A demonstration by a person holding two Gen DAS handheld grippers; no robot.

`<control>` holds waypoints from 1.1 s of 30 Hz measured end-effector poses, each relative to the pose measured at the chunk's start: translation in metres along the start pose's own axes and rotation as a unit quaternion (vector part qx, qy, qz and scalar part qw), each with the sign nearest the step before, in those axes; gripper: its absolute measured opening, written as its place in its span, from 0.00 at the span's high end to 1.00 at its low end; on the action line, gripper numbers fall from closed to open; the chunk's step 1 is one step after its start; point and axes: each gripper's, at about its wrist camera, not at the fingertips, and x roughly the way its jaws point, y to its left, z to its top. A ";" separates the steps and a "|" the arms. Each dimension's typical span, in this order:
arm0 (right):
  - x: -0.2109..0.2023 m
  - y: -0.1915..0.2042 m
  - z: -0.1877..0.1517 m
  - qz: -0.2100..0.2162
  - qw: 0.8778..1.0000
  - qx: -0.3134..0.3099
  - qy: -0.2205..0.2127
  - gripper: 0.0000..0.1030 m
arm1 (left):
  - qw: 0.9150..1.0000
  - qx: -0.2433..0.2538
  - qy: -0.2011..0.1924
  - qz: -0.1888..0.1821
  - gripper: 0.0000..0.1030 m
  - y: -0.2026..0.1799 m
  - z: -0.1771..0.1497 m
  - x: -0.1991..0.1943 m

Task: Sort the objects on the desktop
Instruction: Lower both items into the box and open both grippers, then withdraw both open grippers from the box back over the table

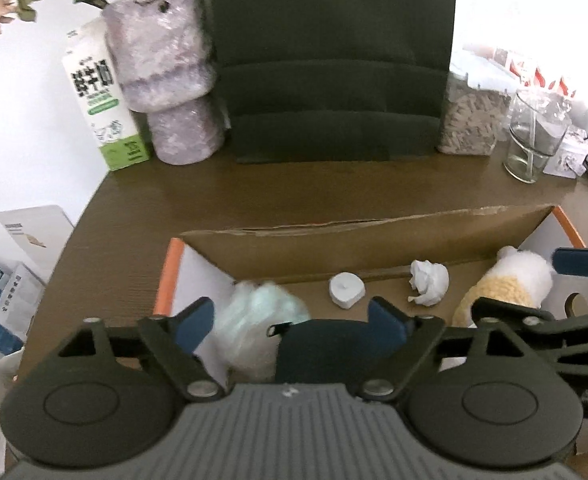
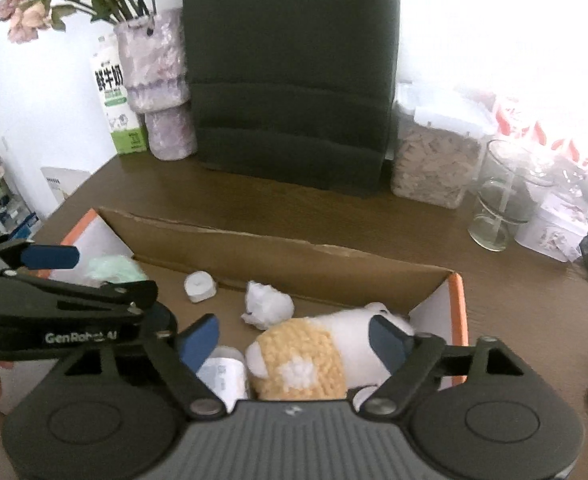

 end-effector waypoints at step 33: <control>-0.182 0.041 -0.124 -0.028 0.983 -0.027 -0.180 0.00 | 0.987 -0.049 -0.150 -0.043 0.00 0.025 -0.120 -0.166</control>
